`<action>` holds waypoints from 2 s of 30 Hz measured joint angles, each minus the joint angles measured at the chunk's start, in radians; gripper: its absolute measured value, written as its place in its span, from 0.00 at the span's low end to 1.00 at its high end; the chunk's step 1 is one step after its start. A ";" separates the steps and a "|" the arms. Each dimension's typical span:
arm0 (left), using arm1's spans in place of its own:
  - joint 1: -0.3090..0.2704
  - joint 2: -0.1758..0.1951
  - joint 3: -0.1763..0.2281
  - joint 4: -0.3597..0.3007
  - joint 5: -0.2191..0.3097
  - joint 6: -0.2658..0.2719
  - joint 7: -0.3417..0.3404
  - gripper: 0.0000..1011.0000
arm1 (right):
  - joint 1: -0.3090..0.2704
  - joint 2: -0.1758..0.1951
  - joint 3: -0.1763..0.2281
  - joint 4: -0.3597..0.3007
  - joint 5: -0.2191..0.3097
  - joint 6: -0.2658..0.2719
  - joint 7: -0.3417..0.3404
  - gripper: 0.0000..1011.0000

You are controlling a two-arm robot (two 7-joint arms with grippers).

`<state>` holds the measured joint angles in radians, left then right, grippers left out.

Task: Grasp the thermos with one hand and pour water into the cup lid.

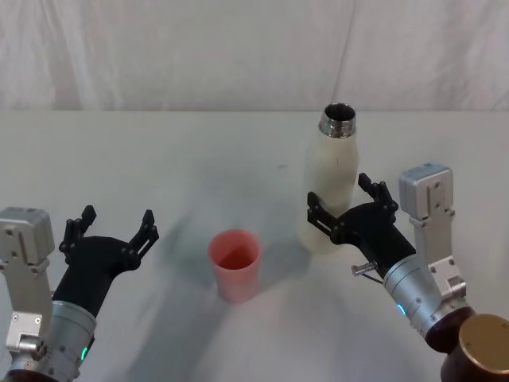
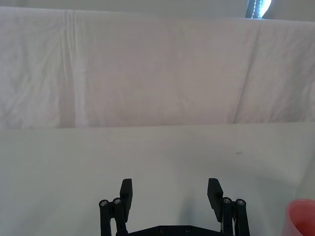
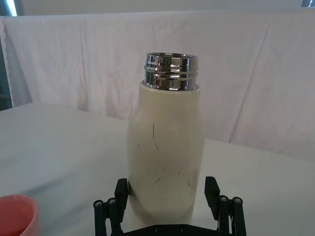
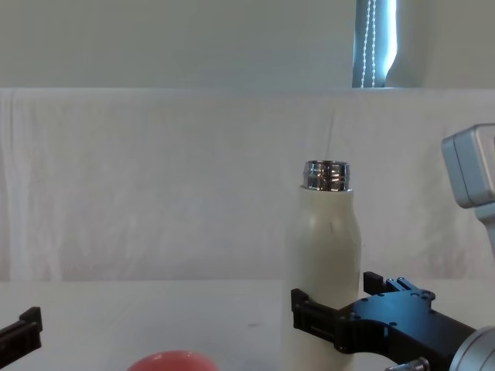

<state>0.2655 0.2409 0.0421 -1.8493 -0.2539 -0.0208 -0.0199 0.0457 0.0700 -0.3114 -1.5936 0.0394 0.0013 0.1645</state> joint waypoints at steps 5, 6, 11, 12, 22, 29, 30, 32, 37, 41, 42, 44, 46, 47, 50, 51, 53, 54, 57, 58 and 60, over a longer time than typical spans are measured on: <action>0.000 0.000 0.000 0.000 0.000 0.000 0.000 0.99 | 0.007 -0.005 -0.003 0.010 -0.001 0.000 -0.001 0.99; 0.000 0.000 0.000 0.000 0.000 0.000 0.000 0.99 | 0.011 -0.008 -0.005 0.016 -0.001 0.000 -0.001 0.99; 0.000 0.000 0.000 0.000 0.000 0.000 0.000 0.99 | 0.020 -0.013 -0.007 0.035 -0.001 0.001 -0.001 0.99; 0.000 0.000 0.000 0.000 0.000 0.000 0.000 0.99 | 0.022 -0.014 -0.007 0.038 -0.001 0.001 -0.001 0.99; 0.000 0.000 0.000 0.000 0.000 0.000 0.000 0.99 | 0.043 -0.023 -0.007 0.072 0.010 0.000 0.001 0.99; 0.000 0.000 0.000 0.000 0.000 0.000 0.000 0.99 | 0.051 -0.028 -0.009 0.082 0.012 0.000 0.002 0.99; 0.000 0.000 0.000 0.000 0.000 0.000 0.000 0.99 | 0.054 -0.029 -0.009 0.085 0.012 0.000 0.002 0.99; 0.000 0.000 0.000 0.000 0.000 0.000 0.000 0.99 | 0.056 -0.030 -0.011 0.087 0.012 0.000 0.002 0.99; 0.000 0.000 0.000 0.000 0.000 0.000 0.000 0.99 | 0.063 -0.035 -0.013 0.096 0.013 -0.001 0.002 0.99; 0.000 0.000 0.000 0.000 0.000 0.000 0.000 0.99 | 0.069 -0.039 -0.015 0.106 0.016 -0.005 0.002 0.99; 0.000 0.000 0.000 0.000 0.000 0.000 0.000 0.99 | 0.069 -0.040 -0.015 0.107 0.017 -0.005 0.003 0.99; 0.000 0.000 0.000 0.000 0.000 0.000 0.000 0.99 | 0.071 -0.041 -0.016 0.110 0.020 -0.010 0.005 0.99; 0.000 0.000 0.000 0.000 0.000 0.000 0.000 0.99 | 0.072 -0.041 -0.015 0.112 0.025 -0.013 0.009 0.99; 0.000 0.000 0.000 0.000 0.000 0.000 0.000 0.99 | 0.072 -0.041 -0.015 0.113 0.028 -0.015 0.011 0.99; 0.000 0.000 0.000 0.000 0.000 0.000 0.000 0.99 | 0.074 -0.042 -0.011 0.117 0.039 -0.016 0.013 0.96; 0.000 0.000 0.000 0.000 0.000 0.000 0.000 0.99 | 0.074 -0.043 -0.010 0.117 0.041 -0.015 0.013 0.95; 0.000 0.000 0.000 0.000 0.000 0.000 0.000 0.99 | 0.074 -0.044 -0.009 0.117 0.044 -0.009 0.012 0.95; 0.000 0.000 0.000 0.000 0.000 0.000 0.000 0.99 | 0.074 -0.044 -0.009 0.117 0.045 -0.006 0.012 0.95; 0.000 0.000 0.000 0.000 0.000 0.000 0.000 0.99 | 0.074 -0.043 -0.010 0.112 0.046 0.005 0.011 0.95; 0.000 0.000 0.000 0.000 0.000 0.000 0.000 0.99 | 0.071 -0.041 -0.010 0.106 0.046 0.010 0.010 0.95; 0.000 0.000 0.000 0.000 0.000 0.000 0.000 0.99 | 0.068 -0.039 -0.010 0.098 0.046 0.015 0.009 0.95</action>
<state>0.2655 0.2409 0.0421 -1.8492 -0.2538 -0.0207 -0.0199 0.1138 0.0308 -0.3216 -1.4955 0.0859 0.0163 0.1735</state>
